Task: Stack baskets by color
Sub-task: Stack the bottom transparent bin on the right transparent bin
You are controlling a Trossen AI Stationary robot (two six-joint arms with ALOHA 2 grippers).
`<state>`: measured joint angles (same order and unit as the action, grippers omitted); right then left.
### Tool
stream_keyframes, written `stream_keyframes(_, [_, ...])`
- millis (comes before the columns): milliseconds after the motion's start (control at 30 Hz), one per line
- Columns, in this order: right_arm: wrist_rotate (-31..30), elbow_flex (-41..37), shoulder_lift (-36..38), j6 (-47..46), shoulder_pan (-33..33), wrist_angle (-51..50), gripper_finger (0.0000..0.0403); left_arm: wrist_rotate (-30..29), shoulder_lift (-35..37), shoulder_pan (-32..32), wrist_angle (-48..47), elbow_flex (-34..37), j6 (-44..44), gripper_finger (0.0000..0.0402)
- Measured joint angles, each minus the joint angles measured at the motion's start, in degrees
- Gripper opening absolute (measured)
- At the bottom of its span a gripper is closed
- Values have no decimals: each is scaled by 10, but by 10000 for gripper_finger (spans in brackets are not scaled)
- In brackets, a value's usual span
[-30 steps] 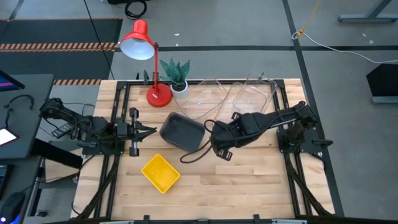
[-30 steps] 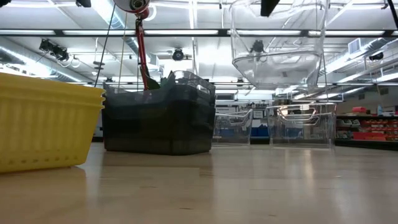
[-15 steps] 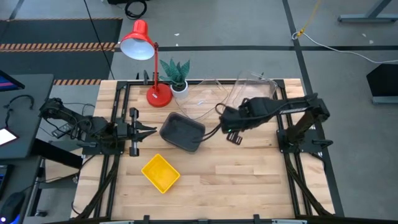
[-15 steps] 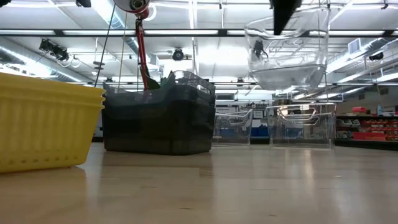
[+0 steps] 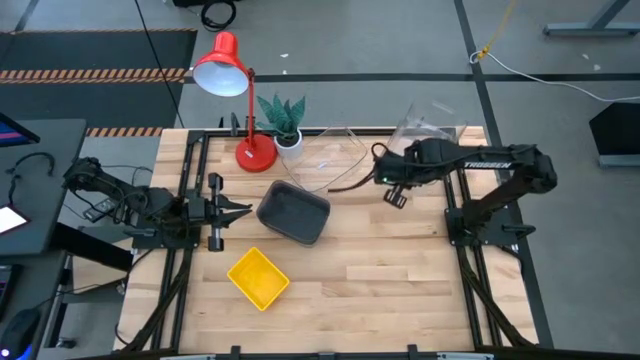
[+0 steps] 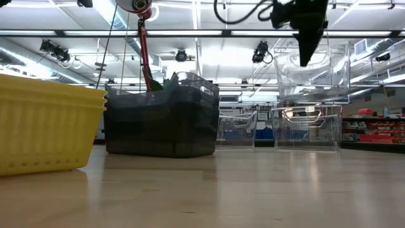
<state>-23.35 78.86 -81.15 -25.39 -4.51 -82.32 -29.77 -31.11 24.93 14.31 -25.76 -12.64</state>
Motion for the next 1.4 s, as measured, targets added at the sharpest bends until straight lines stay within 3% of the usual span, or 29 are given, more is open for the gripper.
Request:
stream_keyframes(333, [23,-85,25,75,-75,109,0,0,0,0,0,0,0,27])
stream_keyframes(700, [90,-113,25,69,-91,153,0,0,0,0,0,0,0,35])
stream_keyframes(1100, [160,-113,25,-16,-88,172,19,0,0,0,0,0,0,25])
stream_keyframes(1400, [203,-113,24,-73,-54,196,68,0,0,0,0,0,0,34])
